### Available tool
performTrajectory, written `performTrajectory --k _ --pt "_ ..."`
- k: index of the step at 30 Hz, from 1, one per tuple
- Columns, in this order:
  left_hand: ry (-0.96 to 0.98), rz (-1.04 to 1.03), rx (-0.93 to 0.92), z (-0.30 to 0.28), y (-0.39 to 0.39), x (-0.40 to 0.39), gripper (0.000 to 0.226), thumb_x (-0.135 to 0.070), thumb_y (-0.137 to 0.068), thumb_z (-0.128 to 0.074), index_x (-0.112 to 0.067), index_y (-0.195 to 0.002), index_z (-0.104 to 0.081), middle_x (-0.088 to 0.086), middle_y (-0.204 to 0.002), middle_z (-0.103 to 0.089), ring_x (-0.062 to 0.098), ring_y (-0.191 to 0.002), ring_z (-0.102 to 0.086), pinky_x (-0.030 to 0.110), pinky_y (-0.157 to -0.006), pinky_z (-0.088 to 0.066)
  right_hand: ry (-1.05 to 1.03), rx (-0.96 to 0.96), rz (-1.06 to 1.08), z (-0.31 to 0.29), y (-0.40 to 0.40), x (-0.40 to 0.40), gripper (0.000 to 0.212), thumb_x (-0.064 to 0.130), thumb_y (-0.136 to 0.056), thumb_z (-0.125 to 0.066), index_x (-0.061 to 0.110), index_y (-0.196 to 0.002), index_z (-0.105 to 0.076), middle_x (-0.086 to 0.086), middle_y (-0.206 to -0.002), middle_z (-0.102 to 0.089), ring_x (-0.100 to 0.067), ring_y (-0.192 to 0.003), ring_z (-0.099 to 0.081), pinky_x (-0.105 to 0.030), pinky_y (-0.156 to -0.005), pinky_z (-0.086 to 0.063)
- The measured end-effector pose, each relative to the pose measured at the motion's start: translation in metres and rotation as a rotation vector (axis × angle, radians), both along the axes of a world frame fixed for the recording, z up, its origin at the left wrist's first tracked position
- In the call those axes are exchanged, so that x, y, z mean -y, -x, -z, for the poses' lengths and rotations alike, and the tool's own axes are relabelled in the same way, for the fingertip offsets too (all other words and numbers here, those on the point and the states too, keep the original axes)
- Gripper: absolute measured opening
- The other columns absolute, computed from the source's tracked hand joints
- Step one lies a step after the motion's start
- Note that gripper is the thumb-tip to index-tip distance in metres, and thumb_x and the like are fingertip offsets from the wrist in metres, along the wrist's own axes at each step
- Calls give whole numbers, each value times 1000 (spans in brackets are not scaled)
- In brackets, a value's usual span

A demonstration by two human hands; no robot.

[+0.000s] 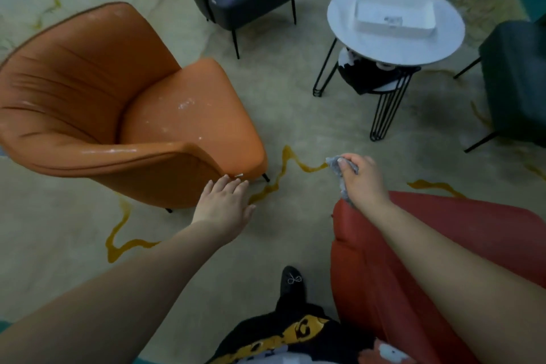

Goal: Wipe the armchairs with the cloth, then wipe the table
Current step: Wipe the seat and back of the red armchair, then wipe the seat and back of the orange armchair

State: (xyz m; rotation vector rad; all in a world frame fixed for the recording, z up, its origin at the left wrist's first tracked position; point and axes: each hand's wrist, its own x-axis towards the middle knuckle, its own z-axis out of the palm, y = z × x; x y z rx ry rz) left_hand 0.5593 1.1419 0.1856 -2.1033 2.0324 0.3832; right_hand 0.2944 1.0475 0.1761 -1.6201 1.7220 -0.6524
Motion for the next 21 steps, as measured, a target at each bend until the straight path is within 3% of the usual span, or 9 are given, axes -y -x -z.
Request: performTrajectory --k 2,4,7,10,14,17,21 --pt "-17 -3 15 -4 -9 22 62 -54 -95 -34 -25 -150 -24 -5 -155 -28 20 -146 -13 41 -117 -9 -26 13 -23 -3 -12 29 20 24 -94 -51 16 -98 -69 -16 -97 -63 -26 -81 -61 -42 -79 -53" --pt "-13 -26 10 -8 -18 43 62 -54 -95 -35 -25 -150 -24 -4 -155 -28 20 -146 -13 41 -118 -9 -21 45 -22 -8 -25 54 18 26 -92 -54 19 -95 -70 -6 -97 -59 -25 -82 -63 -45 -75 -55" --pt "-11 -65 -2 -14 -34 72 62 -54 -96 -35 -24 -149 -26 -3 -155 -29 21 -146 -12 42 -118 -10 7 31 -67 -12 -47 87 14 25 -90 -58 23 -96 -70 4 -100 -52 -15 -89 -59 -34 -80 -52" --pt "-17 -90 -28 -14 -51 100 61 -53 -97 -34 -24 -149 -25 -4 -155 -29 21 -146 -12 42 -119 -10 20 9 -128 -9 -65 119 16 24 -90 -58 25 -102 -69 7 -104 -51 -6 -90 -53 -20 -82 -38" --pt "-38 -48 -31 -9 -77 150 61 -51 -97 -35 -23 -150 -23 -2 -156 -27 21 -146 -11 41 -119 -9 -1 -27 -200 -8 -91 165 14 26 -90 -57 28 -101 -67 9 -104 -51 3 -79 -50 -10 -66 -36" --pt "-26 -30 -35 -3 -100 197 59 -50 -97 -38 -23 -149 -26 -3 -154 -29 21 -145 -14 42 -118 -12 0 -51 -218 -9 -110 204 13 26 -89 -59 26 -98 -69 3 -104 -57 -3 -84 -52 -20 -73 -39" --pt "-63 -44 -48 5 -127 255 60 -51 -97 -36 -24 -149 -25 -3 -154 -30 21 -145 -17 42 -118 -14 -17 -91 -222 -17 -134 261 10 28 -87 -61 27 -94 -69 1 -101 -58 -6 -86 -51 -19 -74 -35"
